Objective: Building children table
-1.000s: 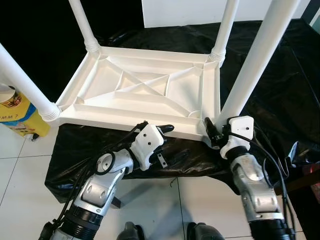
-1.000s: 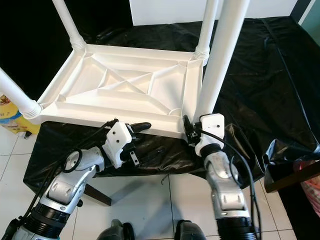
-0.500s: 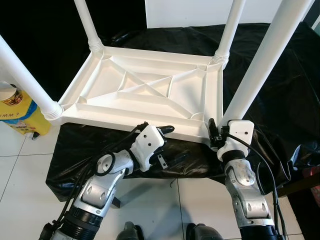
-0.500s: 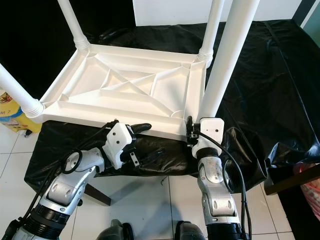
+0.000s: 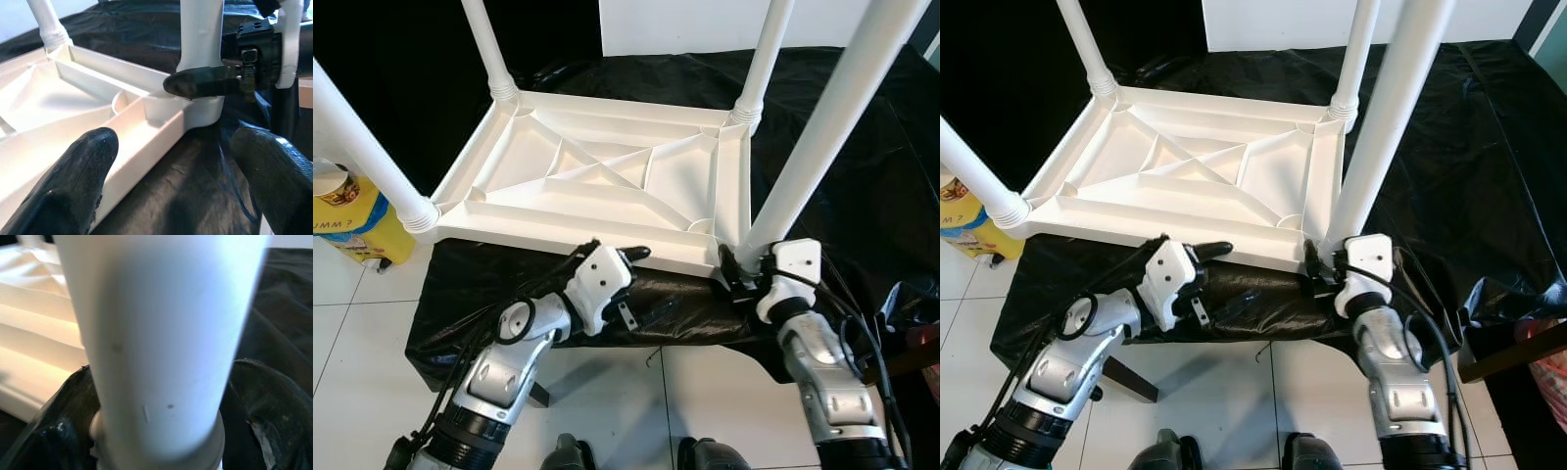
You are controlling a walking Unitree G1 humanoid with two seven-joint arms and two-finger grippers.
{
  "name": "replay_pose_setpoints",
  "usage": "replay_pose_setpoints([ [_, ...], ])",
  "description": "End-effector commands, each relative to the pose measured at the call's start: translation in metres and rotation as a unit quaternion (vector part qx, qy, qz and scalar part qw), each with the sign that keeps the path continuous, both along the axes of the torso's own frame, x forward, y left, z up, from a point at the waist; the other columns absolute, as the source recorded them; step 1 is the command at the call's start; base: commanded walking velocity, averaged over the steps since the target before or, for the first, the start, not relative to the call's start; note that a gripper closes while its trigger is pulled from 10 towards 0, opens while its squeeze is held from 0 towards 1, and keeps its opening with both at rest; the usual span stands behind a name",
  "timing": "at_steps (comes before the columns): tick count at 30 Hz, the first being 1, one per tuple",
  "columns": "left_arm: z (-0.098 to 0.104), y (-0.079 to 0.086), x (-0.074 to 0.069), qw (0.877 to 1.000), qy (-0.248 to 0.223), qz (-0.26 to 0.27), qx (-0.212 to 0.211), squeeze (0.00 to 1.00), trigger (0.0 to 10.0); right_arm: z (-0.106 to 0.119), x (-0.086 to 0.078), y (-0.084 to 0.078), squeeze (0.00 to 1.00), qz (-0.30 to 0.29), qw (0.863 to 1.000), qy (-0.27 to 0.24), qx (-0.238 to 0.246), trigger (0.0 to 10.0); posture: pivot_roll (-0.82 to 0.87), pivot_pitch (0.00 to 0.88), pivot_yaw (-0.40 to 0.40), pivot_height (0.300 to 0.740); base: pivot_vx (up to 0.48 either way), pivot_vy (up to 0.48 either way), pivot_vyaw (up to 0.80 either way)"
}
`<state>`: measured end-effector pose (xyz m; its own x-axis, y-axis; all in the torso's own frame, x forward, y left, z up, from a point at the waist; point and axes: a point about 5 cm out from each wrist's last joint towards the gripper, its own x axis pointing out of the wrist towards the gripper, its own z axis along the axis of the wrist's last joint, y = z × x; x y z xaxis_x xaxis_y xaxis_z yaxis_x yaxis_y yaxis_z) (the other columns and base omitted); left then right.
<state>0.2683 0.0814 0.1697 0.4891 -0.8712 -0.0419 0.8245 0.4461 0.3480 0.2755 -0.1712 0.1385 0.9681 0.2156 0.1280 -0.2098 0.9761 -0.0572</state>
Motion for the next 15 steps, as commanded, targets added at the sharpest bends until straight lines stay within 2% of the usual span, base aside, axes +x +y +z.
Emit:
replay_pose_setpoints([
  [1,-0.002,0.003,0.001,1.0,0.002,0.002,0.008,0.0,10.0,0.003,-0.001,-0.002,0.0,0.028,1.0,-0.01,0.006,10.0,-0.04,0.104,0.009,0.74,0.0,0.0,0.0],
  [5,0.0,0.002,0.004,1.0,-0.004,-0.002,0.011,0.0,10.0,0.009,0.0,-0.005,0.0,0.077,0.997,-0.025,-0.009,10.0,-0.05,0.09,0.016,0.74,0.0,0.0,0.0],
  [8,0.0,0.001,0.004,1.0,-0.005,-0.003,0.012,0.0,10.0,0.011,0.001,-0.006,0.0,0.082,0.996,-0.029,-0.011,10.0,-0.05,0.09,0.016,0.74,0.0,0.0,0.0],
  [15,0.001,-0.006,0.003,1.0,-0.01,-0.018,0.014,0.0,10.0,0.023,0.016,-0.012,0.0,0.138,0.989,-0.041,-0.025,10.0,-0.03,0.083,0.013,0.74,0.0,0.0,0.0],
])
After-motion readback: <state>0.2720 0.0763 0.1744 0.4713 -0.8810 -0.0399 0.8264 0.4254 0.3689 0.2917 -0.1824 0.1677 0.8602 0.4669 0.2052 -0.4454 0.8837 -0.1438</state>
